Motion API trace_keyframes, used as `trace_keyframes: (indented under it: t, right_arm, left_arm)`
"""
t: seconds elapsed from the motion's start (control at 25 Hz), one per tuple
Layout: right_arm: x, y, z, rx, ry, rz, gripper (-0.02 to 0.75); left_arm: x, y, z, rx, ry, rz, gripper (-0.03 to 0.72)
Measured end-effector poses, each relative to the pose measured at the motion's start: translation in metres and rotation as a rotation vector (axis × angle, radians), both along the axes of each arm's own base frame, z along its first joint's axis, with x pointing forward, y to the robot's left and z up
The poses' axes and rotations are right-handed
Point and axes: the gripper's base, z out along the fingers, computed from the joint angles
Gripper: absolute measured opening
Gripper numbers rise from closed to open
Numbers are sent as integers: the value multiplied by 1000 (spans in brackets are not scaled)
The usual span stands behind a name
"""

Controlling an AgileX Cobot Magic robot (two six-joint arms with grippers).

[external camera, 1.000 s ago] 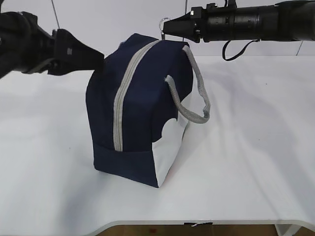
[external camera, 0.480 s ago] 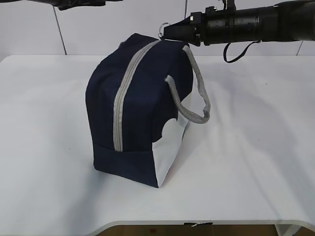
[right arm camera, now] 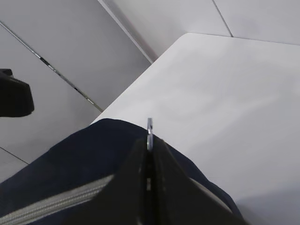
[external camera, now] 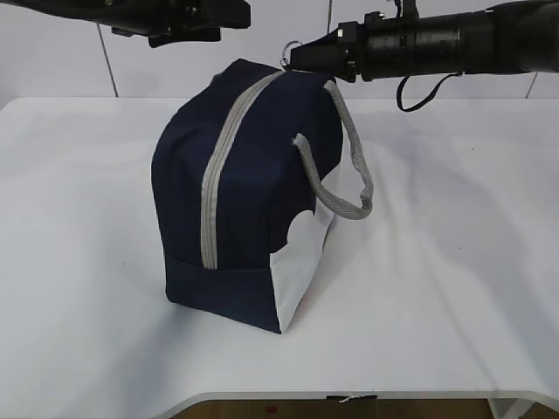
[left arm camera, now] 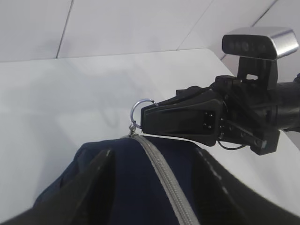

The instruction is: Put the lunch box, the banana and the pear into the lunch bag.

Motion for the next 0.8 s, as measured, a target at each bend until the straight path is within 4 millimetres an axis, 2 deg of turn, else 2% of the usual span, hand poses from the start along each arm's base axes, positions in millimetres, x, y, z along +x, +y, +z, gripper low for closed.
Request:
trace_keyframes:
  t: [0.24,0.48,0.8]
  right_arm:
    - [0,0,0,-2,0,1,6]
    - [0,0,0,-2,0,1,6]
    - [0,0,0,-1,0,1,6]
  left_arm:
    - [3,3,-2,-10,31,34,394]
    - [11,2,-22,20,77,42,394]
    - [16,0,-32,30,97,44,394]
